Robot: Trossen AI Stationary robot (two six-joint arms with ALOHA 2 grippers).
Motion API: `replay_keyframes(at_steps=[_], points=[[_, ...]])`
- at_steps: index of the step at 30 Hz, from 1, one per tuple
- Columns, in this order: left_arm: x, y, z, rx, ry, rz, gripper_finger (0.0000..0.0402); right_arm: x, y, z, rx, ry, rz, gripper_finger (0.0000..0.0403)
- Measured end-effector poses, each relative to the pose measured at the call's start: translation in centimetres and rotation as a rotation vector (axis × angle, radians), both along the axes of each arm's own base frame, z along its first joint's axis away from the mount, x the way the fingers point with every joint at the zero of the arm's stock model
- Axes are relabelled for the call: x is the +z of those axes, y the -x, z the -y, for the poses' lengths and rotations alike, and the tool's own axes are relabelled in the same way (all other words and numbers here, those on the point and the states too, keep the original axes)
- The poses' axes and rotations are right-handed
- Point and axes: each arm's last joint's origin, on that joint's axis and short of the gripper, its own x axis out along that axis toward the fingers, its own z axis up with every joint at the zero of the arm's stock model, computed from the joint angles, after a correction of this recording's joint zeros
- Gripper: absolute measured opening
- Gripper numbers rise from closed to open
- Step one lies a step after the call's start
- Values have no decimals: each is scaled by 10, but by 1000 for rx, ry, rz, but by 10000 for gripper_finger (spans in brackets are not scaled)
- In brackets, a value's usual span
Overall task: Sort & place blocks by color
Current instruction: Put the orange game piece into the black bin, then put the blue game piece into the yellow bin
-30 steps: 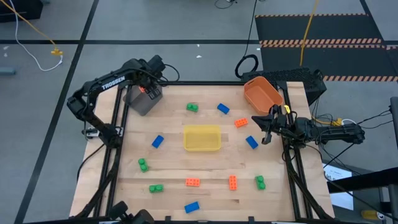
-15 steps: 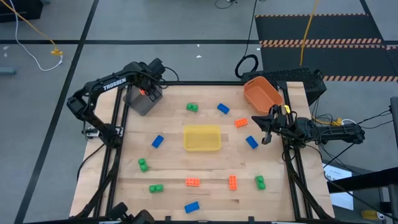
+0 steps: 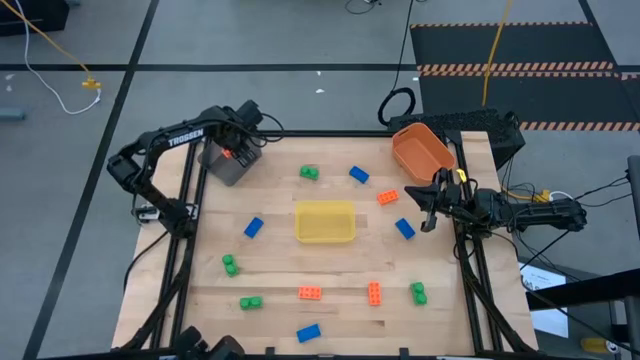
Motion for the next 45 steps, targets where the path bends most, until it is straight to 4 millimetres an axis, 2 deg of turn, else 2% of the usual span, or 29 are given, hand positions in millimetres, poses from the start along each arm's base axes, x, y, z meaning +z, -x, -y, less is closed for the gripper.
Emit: replay_keyframes(at_steps=[5,6,8,10,14,18,22,25,34,41,45], points=[[0,0,2,1,5,-10,332,1,0,0,-4,16,4,0],[0,0,2,10,6,-10,359,1,0,0,-6,17,7,0],[0,1,3,23,15,-16,385,2,0,0,-6,18,12,0],[0,2,4,31,22,-21,380,2,0,0,-9,29,10,0],[2,3,9,30,63,-59,340,2,0,0,-10,33,9,0],[22,-9,14,5,51,-44,308,2,0,0,-12,39,6,0],[47,-28,26,14,84,78,299,2,1,0,-13,41,9,0],[53,-44,45,-31,145,134,305,2,1,0,-13,41,12,0],[49,-78,121,-104,202,118,315,2,1,0,-15,51,9,0],[49,-88,178,-59,205,115,301,2,1,0,-15,54,8,0],[49,-90,204,-22,210,134,299,3,1,0,-16,55,9,0]])
